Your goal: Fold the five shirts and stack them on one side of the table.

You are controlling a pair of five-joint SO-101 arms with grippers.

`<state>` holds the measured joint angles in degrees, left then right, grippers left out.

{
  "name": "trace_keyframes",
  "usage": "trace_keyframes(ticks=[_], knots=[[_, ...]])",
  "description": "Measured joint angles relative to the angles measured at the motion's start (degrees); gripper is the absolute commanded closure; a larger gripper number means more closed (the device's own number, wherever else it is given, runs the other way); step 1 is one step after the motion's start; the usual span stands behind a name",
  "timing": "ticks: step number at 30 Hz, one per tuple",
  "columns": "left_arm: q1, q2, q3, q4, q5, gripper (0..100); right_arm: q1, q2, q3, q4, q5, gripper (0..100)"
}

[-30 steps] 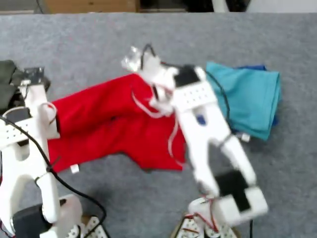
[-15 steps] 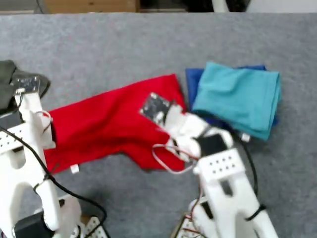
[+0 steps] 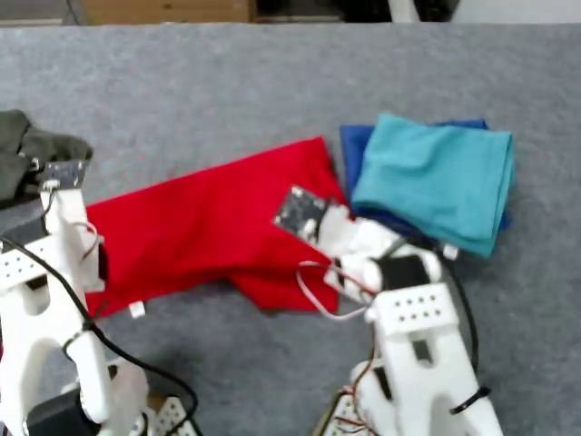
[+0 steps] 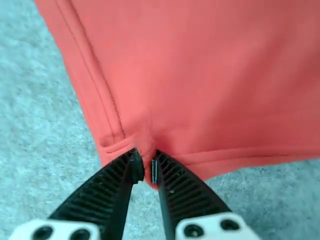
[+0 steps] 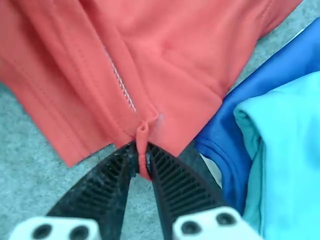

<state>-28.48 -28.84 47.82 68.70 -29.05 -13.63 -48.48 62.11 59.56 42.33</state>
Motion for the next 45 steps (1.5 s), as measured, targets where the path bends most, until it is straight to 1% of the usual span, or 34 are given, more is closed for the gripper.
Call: trace_keyframes(ticks=[3,7,9,11,13,14,15,17,19,21,23,24,28,32,35,38,45], knots=[[-0.1,0.0,0.0,-0.3,0.0,98,0.0,0.0,0.0,0.0,0.2,98.4],[-0.4,0.0,0.0,-0.3,0.0,97,-1.4,0.0,0.0,1.3,0.2,86.4],[-0.4,-0.2,-0.1,0.6,0.0,92,-2.3,-0.4,-0.2,2.5,0.2,81.1],[-0.5,-0.2,-1.8,3.4,0.0,86,-3.3,-1.4,-1.5,4.2,0.2,78.0],[-1.1,-0.2,-5.1,7.9,0.0,81,-4.3,-2.4,-3.9,5.9,0.2,79.7],[-1.3,-0.2,-7.2,10.5,0.0,81,-4.5,-2.5,-5.2,6.2,0.2,82.5],[-1.5,-0.2,-9.3,13.3,0.0,81,-4.7,-2.6,-6.5,6.5,0.2,87.1],[-1.7,-0.2,-14.2,18.5,0.0,83,-4.8,-2.5,-8.9,6.6,0.2,99.8],[-1.7,-0.2,-19.3,22.9,0.0,89,-4.9,-0.8,-11.1,5.9,-0.4,97.5],[-1.7,-0.2,-24.6,24.4,0.0,99,-4.9,2.7,-13.3,4.3,-3.6,99.8],[-1.7,-0.1,-28.4,24.2,1.1,96,-5.4,8.0,-16.0,2.4,-7.4,99.8],[-1.7,0.4,-29.0,22.8,2.7,97,-6.0,11.3,-17.7,1.5,-9.1,99.8],[0.9,6.9,-28.6,15.1,12.7,98,-10.5,27.0,-25.3,-0.5,-13.5,99.8],[5.5,19.2,-28.5,9.4,15.3,98,-15.3,44.2,-33.7,-0.8,-16.0,99.8],[6.9,29.1,-29.7,7.2,16.5,98,-18.0,54.2,-38.0,-0.2,-17.2,99.8],[6.8,37.9,-33.8,6.7,16.9,98,-20.1,58.7,-38.9,2.1,-17.4,99.8],[2.2,51.3,-47.6,9.5,17.1,98,-23.8,58.6,-36.4,6.2,-17.4,99.8]])
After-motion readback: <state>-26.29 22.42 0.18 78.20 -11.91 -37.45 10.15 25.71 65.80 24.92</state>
